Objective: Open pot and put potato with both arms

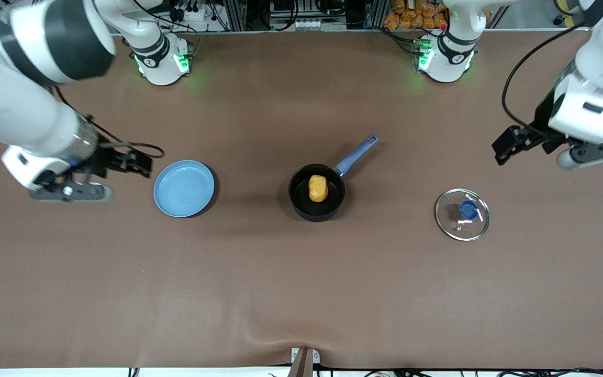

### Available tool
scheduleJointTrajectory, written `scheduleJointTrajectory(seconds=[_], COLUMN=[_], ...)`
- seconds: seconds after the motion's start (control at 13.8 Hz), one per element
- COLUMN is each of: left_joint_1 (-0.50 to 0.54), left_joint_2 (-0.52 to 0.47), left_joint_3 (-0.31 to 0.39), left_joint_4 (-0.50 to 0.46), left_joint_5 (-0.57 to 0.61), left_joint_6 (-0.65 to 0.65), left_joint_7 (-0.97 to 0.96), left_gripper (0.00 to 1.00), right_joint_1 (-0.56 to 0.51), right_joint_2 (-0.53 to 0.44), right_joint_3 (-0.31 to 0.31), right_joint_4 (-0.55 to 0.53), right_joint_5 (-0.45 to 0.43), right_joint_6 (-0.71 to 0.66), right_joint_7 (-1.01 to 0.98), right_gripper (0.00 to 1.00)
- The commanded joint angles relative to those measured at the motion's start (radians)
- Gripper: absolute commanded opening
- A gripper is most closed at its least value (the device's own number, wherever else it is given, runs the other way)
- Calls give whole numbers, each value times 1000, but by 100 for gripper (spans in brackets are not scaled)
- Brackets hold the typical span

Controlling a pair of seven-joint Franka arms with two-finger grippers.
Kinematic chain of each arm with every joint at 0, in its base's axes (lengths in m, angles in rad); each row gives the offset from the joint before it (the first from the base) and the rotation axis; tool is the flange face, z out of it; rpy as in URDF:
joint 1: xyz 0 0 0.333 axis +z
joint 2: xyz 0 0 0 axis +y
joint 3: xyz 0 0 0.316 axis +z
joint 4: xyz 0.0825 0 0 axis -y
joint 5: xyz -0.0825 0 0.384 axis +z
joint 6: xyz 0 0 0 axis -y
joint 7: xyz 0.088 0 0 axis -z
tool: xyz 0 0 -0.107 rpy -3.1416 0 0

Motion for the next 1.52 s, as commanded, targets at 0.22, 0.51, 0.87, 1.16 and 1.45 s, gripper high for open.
scheduleJointTrajectory(seconds=[0.22, 0.51, 0.87, 1.16, 1.45], left_joint_1=[-80, -197, -214, -229, -225], left_joint_2=[-57, -80, -136, -169, -170], left_joint_3=[221, 381, 389, 380, 352], left_joint_4=[-17, -43, -107, -161, -163], left_joint_5=[-83, -99, -134, -133, -120], left_joint_6=[-85, -118, -122, -122, -122], left_joint_7=[244, 298, 298, 309, 355], left_gripper=[100, 100, 100, 100, 100], right_joint_1=[-2, -9, -37, -34, -32], right_joint_2=[-131, -197, -208, -210, -208], right_joint_3=[-166, -265, -265, -263, -263], right_joint_4=[-87, -164, -169, -167, -167], right_joint_5=[19, 20, 20, 19, 19], right_joint_6=[-48, -45, -52, -56, -59], right_joint_7=[-210, -296, -318, -318, -318], right_gripper=[100, 100, 100, 100, 100])
